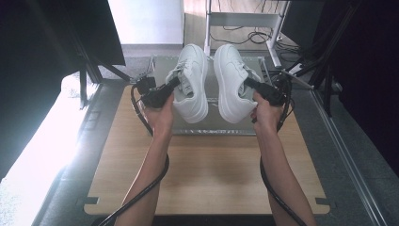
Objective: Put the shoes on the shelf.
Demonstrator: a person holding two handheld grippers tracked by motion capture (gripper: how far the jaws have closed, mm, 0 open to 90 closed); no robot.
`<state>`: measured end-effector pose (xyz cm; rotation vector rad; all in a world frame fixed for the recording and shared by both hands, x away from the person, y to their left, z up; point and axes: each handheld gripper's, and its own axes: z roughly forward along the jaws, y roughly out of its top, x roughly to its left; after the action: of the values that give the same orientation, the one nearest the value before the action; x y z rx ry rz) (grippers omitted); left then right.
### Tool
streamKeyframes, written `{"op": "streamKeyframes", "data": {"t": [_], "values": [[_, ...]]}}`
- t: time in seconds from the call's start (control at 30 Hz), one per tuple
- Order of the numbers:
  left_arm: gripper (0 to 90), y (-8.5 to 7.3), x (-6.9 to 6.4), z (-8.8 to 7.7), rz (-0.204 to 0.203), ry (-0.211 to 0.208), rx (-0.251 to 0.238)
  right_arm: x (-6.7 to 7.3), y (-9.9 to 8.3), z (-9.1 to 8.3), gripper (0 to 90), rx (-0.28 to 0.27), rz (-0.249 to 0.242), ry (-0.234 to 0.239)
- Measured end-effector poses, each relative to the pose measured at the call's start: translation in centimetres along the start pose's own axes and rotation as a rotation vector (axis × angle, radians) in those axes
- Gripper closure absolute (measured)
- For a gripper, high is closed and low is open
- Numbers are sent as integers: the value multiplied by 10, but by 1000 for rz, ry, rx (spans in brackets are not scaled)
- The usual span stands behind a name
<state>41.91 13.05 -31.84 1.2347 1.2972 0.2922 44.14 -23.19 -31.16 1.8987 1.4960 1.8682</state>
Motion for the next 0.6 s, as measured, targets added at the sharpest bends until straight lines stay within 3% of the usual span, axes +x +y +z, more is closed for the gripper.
{"op": "streamKeyframes", "data": {"t": [0.4,0.6], "values": [[841,12,5,35,8,53,25,-1,7,24,815,-3,16,-53],[838,14,10,43,-6,59,47,1,11,32,812,-13,21,-72]]}}
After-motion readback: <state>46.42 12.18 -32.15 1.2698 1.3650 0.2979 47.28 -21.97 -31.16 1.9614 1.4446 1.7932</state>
